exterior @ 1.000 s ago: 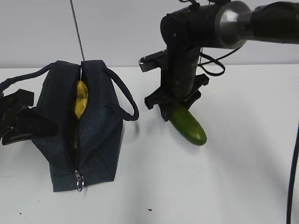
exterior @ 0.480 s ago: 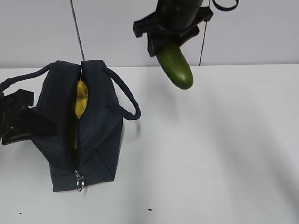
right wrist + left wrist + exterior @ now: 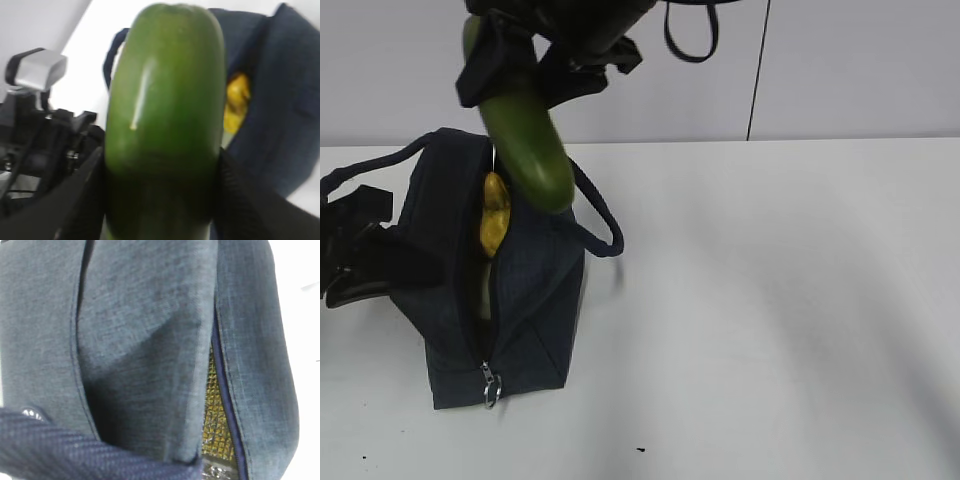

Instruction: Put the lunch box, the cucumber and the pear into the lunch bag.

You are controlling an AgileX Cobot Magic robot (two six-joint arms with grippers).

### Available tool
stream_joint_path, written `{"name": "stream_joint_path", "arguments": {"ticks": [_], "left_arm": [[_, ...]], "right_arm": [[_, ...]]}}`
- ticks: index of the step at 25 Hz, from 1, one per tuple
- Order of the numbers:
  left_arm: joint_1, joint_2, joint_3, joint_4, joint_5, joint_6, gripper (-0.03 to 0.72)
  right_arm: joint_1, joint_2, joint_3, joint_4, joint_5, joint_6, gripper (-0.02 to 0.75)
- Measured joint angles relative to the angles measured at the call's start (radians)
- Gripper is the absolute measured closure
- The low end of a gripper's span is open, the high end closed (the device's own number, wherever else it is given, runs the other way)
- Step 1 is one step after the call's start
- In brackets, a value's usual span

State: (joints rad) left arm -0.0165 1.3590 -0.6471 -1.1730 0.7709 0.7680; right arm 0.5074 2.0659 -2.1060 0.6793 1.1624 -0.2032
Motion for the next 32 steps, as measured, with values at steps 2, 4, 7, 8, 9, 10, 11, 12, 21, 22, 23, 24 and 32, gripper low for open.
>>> {"name": "stream_joint_path", "arguments": {"ticks": [2, 4, 7, 8, 9, 10, 11, 12, 21, 22, 23, 24, 32], "left_arm": [[0.000, 0.000, 0.000, -0.005, 0.000, 0.000, 0.707], [0.000, 0.000, 0.000, -0.009, 0.000, 0.000, 0.707], [0.000, 0.000, 0.000, -0.016, -0.003, 0.000, 0.707], [0.000, 0.001, 0.000, -0.021, -0.003, 0.000, 0.707], [0.000, 0.001, 0.000, -0.026, -0.003, 0.000, 0.707], [0.000, 0.002, 0.000, -0.032, -0.004, 0.000, 0.707], [0.000, 0.002, 0.000, -0.039, -0.005, 0.000, 0.707], [0.000, 0.002, 0.000, -0.048, -0.007, 0.000, 0.707], [0.000, 0.002, 0.000, -0.113, -0.021, 0.002, 0.707], [0.000, 0.002, 0.000, -0.117, -0.022, 0.003, 0.707], [0.000, 0.002, 0.000, -0.118, -0.022, 0.003, 0.707], [0.000, 0.002, 0.000, -0.119, -0.022, 0.004, 0.707], [0.000, 0.002, 0.000, -0.121, -0.026, 0.007, 0.707]], "right_arm": [[0.006, 0.029, 0.000, 0.088, -0.009, -0.035, 0.311], [0.009, 0.061, 0.000, 0.140, -0.019, -0.056, 0.311], [0.011, 0.105, 0.000, 0.148, -0.044, -0.064, 0.311], [0.011, 0.121, 0.000, 0.152, -0.060, -0.064, 0.311], [0.011, 0.130, 0.000, 0.155, -0.072, -0.064, 0.311], [0.011, 0.144, 0.000, 0.157, -0.089, -0.064, 0.311], [0.011, 0.157, 0.000, 0.157, -0.101, -0.064, 0.311], [0.011, 0.166, 0.000, 0.157, -0.114, -0.062, 0.311], [0.011, 0.219, -0.002, 0.111, -0.175, -0.051, 0.286], [0.011, 0.224, -0.002, 0.101, -0.173, -0.051, 0.277], [0.011, 0.228, -0.002, 0.092, -0.171, -0.051, 0.264], [0.011, 0.229, -0.002, 0.088, -0.166, -0.051, 0.248], [0.011, 0.229, -0.002, 0.089, -0.112, -0.050, 0.178]]}}
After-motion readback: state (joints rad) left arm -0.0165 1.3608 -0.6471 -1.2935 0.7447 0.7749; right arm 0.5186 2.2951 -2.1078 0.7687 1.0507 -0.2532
